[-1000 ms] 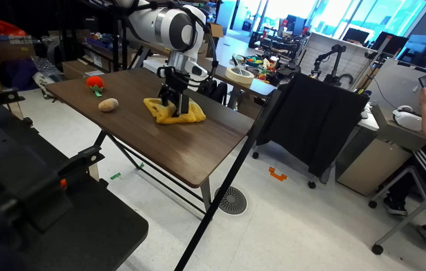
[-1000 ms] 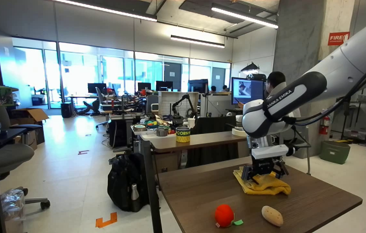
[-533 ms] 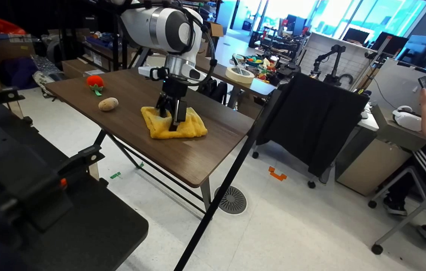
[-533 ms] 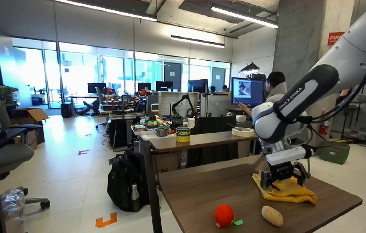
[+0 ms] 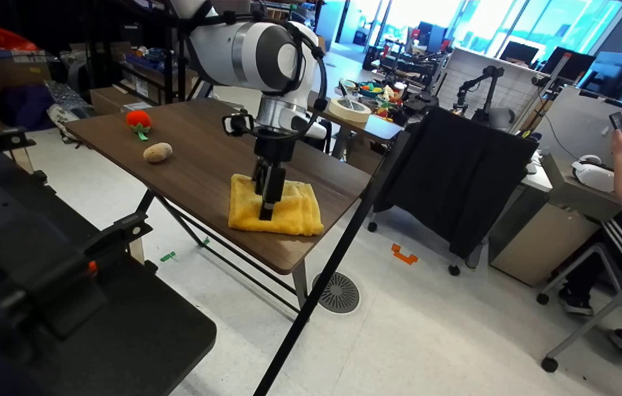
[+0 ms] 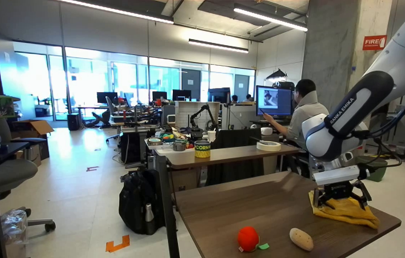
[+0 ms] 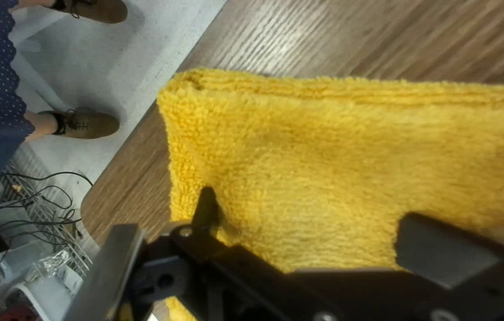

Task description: Use the towel to wipe the table

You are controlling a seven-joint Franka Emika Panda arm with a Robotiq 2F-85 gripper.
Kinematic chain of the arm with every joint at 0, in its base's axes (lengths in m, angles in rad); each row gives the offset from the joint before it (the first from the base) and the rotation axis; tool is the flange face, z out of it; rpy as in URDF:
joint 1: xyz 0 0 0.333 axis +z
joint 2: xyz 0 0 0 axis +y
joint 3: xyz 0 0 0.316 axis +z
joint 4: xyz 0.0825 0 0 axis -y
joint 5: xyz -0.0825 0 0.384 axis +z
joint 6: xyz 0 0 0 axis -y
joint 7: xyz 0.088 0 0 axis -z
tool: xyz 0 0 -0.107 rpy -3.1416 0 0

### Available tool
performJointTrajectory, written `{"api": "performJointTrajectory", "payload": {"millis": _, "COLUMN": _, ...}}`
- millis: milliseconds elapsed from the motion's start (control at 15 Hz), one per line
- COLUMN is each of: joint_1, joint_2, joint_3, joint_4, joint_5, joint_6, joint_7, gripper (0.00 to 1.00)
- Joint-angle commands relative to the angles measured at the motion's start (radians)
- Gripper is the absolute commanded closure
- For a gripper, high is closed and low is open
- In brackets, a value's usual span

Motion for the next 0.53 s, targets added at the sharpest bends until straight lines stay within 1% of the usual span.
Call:
{"api": "performJointTrajectory", "payload": {"millis": 0, "joint_1": 0.036, "joint_2": -0.040, "joint_3": 0.023, "joint_4": -0.135, "joint_5": 0.003, "joint_6": 0.145, "joint_7": 0.023, "gripper": 0.00}}
{"api": "performJointTrajectory", "payload": {"millis": 133, "joint_1": 0.085, "joint_2": -0.080, "joint_3": 0.045, "joint_4": -0.208, "joint_5": -0.008, "joint_6": 0.226, "joint_7": 0.016, "gripper": 0.00}}
{"api": "performJointTrajectory", "payload": {"millis": 267, "joint_1": 0.128, "joint_2": -0.108, "joint_3": 0.071, "joint_4": -0.254, "joint_5": -0.011, "joint_6": 0.286, "joint_7": 0.005, "gripper": 0.00}}
{"api": "performJointTrajectory", "payload": {"millis": 333, "joint_1": 0.149, "joint_2": -0.127, "joint_3": 0.091, "joint_4": -0.269, "joint_5": -0.006, "joint_6": 0.301, "joint_7": -0.006, "gripper": 0.00}}
{"api": "performJointTrajectory", "payload": {"millis": 400, "joint_1": 0.184, "joint_2": -0.142, "joint_3": 0.100, "joint_4": -0.284, "joint_5": -0.004, "joint_6": 0.328, "joint_7": 0.010, "gripper": 0.00}}
{"api": "performJointTrajectory", "payload": {"millis": 467, "joint_1": 0.202, "joint_2": -0.135, "joint_3": 0.111, "joint_4": -0.254, "joint_5": 0.006, "joint_6": 0.334, "joint_7": 0.022, "gripper": 0.00}}
